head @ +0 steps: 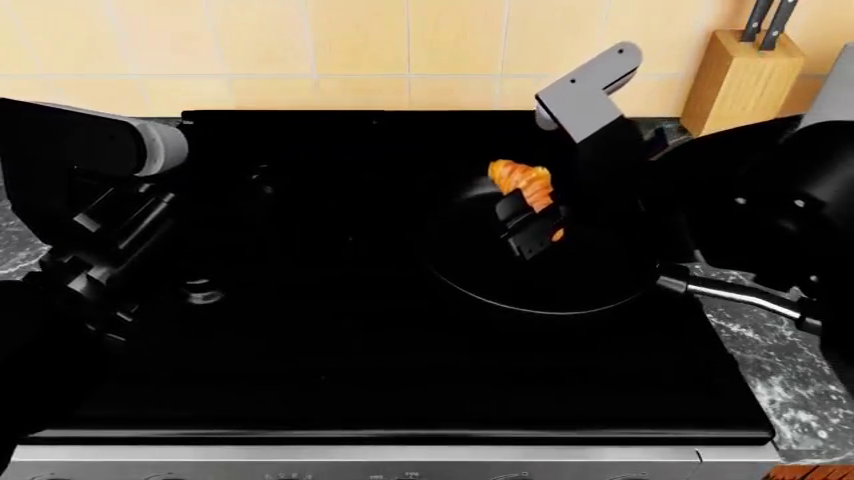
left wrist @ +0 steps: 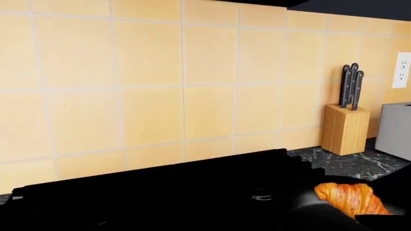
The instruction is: Pick the croissant and place it on the pan. Then turn on the stove to warm the croissant.
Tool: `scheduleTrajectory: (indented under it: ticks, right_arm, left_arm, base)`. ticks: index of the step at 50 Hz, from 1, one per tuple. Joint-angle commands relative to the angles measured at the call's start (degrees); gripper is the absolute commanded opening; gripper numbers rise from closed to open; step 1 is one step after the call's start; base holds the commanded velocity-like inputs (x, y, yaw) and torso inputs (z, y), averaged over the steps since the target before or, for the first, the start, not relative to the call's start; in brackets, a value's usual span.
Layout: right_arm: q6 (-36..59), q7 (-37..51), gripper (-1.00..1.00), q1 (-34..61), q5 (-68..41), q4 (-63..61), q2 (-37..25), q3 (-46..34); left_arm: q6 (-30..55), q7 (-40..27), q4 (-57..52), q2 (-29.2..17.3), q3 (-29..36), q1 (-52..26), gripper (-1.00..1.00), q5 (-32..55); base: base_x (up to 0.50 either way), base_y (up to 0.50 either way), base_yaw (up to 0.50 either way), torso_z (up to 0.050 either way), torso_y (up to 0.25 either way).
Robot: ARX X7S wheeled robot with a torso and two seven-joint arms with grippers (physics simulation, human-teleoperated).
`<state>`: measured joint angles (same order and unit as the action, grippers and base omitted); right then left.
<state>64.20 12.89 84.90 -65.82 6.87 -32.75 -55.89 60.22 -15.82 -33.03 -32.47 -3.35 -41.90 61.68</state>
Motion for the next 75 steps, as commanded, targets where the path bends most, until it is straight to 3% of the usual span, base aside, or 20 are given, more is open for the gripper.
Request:
scheduleTrajectory:
  ticks: [1, 54, 55, 75]
  right_arm:
    - [0.2, -2.4, -1.00, 0.7, 2.3, 1.9, 0.8, -1.9]
    - [1.0, -4.2, -1.00, 0.0, 4.2, 3.7, 1.8, -5.9]
    - [1.1, -4.1, 1.00, 0.1, 4.2, 3.7, 1.8, -6.0]
    - [2.0, -2.5, 1.00, 0.8, 2.9, 1.6, 1.0, -4.9]
  left_arm:
    - [-0.3, 0.0, 0.1, -0.3, 0.2, -0.1, 1.00, -0.1]
    - [-1.6, -0.3, 0.4, -1.1, 0.7, 0.9, 1.00, 0.7]
    - [-1.6, -0.3, 0.3, -1.1, 0.6, 1.0, 1.00, 0.8]
    - [-1.9, -0.6, 0.4, -1.5, 0.6, 1.0, 1.00, 1.1]
  base:
    - [0.00, 0.00, 0.00, 0.000, 0.000]
    - [0.00, 0.00, 0.00, 0.000, 0.000]
    - [0.00, 0.00, 0.00, 0.000, 0.000]
    - [0.00, 0.00, 0.00, 0.000, 0.000]
